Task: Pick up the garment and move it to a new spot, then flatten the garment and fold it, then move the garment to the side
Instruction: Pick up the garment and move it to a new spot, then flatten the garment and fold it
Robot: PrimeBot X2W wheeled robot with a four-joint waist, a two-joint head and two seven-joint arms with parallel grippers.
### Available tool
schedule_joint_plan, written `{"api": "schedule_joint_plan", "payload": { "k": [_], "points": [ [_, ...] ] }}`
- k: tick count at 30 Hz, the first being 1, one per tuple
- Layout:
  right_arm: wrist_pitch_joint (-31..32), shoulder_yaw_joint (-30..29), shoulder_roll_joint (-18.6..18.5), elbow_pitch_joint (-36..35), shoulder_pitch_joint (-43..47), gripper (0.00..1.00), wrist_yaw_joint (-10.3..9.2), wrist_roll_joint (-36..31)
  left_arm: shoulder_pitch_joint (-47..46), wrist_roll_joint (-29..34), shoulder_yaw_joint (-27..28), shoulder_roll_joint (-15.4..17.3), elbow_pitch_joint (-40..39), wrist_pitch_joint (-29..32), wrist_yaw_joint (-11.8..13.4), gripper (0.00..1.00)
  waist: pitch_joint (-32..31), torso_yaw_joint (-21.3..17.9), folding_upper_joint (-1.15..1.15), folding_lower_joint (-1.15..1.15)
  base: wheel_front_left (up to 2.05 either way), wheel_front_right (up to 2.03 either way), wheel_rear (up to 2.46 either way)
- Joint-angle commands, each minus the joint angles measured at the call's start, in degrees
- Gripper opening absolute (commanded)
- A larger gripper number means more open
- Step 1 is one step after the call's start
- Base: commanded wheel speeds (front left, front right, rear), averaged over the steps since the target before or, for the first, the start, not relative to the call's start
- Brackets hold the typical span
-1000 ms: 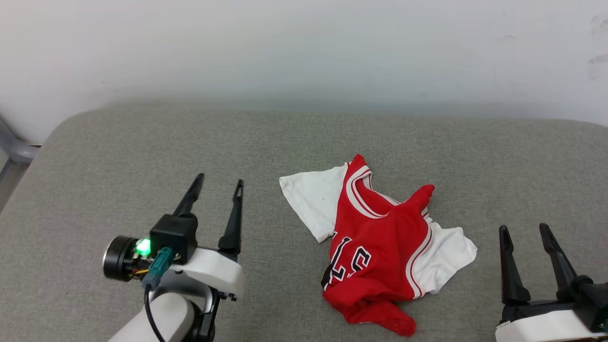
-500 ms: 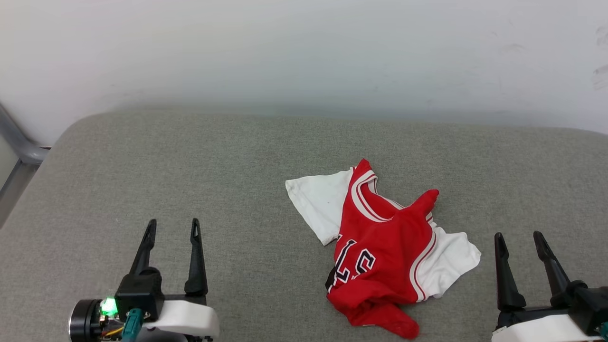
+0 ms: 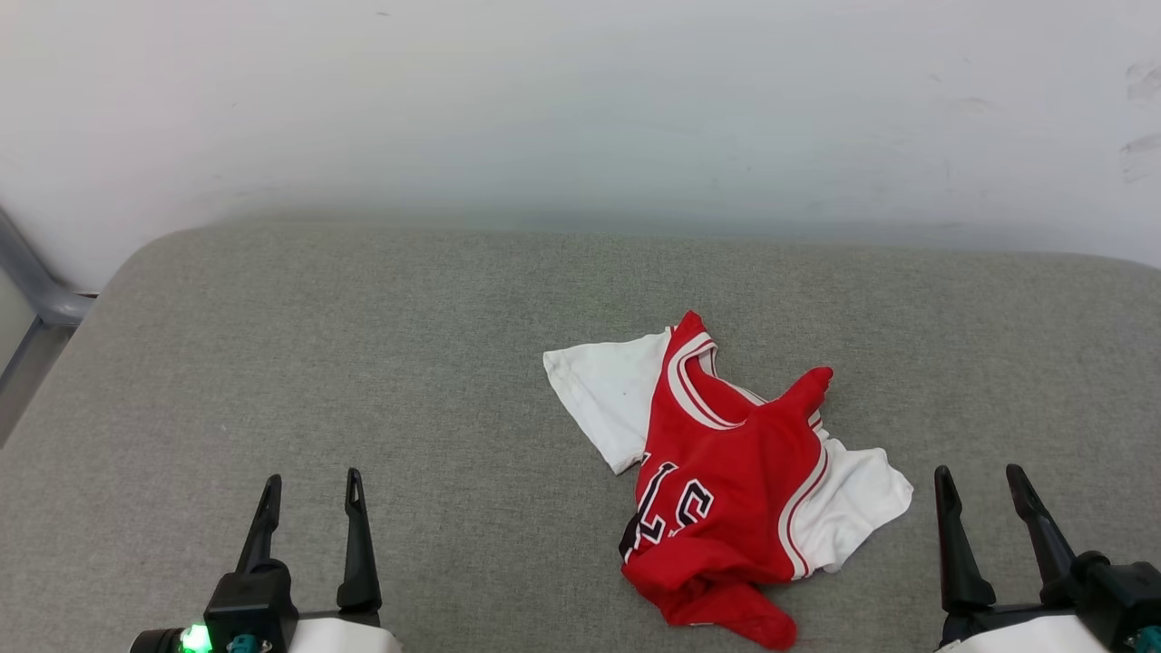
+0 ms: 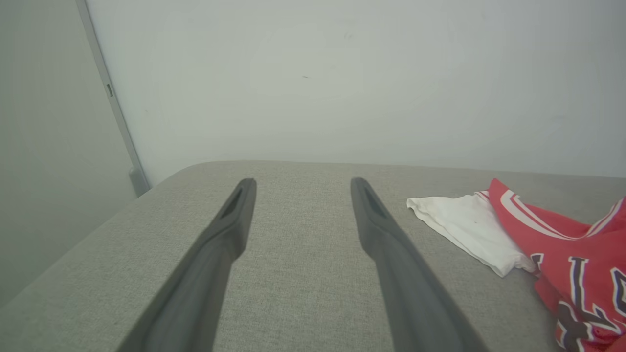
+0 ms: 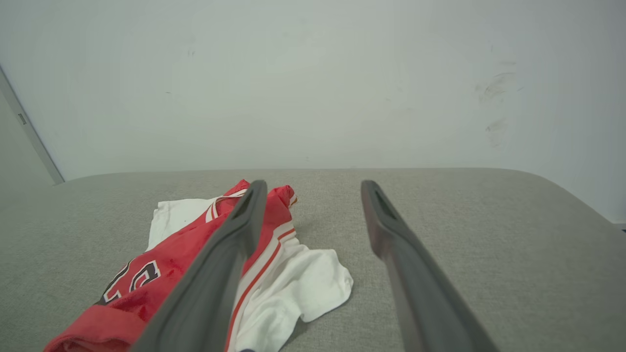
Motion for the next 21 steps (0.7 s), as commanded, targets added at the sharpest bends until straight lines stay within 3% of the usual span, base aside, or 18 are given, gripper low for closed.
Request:
{"api": "schedule_joint_plan", "payload": {
  "k": [1,11,21],
  "points": [
    [-0.1,0.0,0.1,0.0,0.5,1.0,-0.04,0.2,0.5,0.4,0.2,-0.1,0.2,-0.1,-0.2,1.0,0.0,0.0,0.0,0.0,0.0,0.0,0.0],
    [-0.1,0.2,0.1,0.9,0.7,1.0,-0.04,0.4,1.6,4.1,3.8,-3.2,1.1,-0.1,-4.2,1.0,-0.2,-0.2,0.0,0.0,0.0,0.0,0.0],
    [-0.1,0.0,0.1,1.0,0.4,1.0,-0.04,0.6,1.8,5.9,6.1,-5.0,1.4,-0.2,-6.4,1.0,-0.2,-0.3,0.0,0.0,0.0,0.0,0.0]
  ]
}}
